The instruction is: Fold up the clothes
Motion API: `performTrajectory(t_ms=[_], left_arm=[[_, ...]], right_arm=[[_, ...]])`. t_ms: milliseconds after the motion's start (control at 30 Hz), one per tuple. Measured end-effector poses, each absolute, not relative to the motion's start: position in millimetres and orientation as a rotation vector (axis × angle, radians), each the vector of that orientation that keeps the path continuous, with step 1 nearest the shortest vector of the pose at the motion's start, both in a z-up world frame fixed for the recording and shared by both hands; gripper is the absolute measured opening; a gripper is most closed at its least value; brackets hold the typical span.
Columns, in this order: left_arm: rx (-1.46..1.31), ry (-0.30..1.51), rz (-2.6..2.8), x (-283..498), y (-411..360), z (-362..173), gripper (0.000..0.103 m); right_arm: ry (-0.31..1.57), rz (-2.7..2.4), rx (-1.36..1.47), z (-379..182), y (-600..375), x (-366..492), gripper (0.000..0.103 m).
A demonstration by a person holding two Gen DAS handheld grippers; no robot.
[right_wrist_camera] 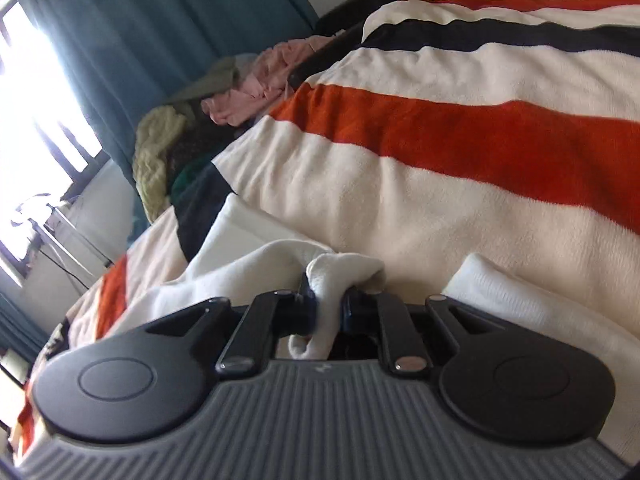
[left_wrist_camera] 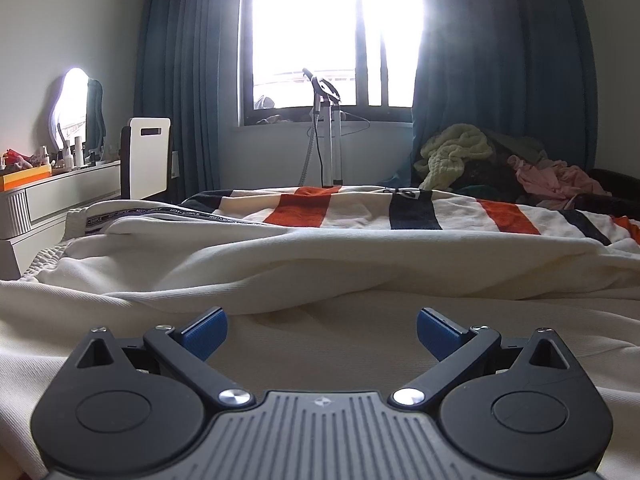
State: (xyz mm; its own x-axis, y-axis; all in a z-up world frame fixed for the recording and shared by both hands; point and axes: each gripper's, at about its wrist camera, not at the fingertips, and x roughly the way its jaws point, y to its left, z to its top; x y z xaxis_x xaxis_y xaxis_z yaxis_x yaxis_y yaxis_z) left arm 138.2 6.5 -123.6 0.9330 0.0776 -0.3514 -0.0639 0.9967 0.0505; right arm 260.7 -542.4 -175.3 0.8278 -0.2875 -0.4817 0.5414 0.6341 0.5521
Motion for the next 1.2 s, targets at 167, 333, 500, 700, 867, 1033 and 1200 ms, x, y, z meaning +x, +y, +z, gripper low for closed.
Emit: performTrajectory(t_ms=[167,333,500,700,867,1033,1200], left_arm=[[0.024,0.373,0.069,141,10,-123,0.102],[-0.085,0.375,0.038,148,30,-108,0.102],[-0.398,0.442,-0.031,173,77,-93,0.101],[-0.957,0.655,-0.15,218,150,-138,0.092],[-1.127,0.629,-0.143,227,179,-155,0.082],[-1.27,0.597,-0.16,233,200,-173,0.049],[-1.313,0.603,-0.15,243,213,-187,0.015]], right_arm=[[0.401,-0.494,0.689,-168,-532,261,0.03],[0.407,-0.517,0.748,-158,-533,244,0.06],[0.326,-0.501,0.804,-132,-523,219,0.078],[0.354,-0.29,0.961,-127,-502,237,0.08],[0.545,-0.311,1.034,-148,-500,310,0.078],[0.621,-0.539,0.933,-137,-512,358,0.007],[0.55,-0.52,0.727,-63,-499,402,0.006]])
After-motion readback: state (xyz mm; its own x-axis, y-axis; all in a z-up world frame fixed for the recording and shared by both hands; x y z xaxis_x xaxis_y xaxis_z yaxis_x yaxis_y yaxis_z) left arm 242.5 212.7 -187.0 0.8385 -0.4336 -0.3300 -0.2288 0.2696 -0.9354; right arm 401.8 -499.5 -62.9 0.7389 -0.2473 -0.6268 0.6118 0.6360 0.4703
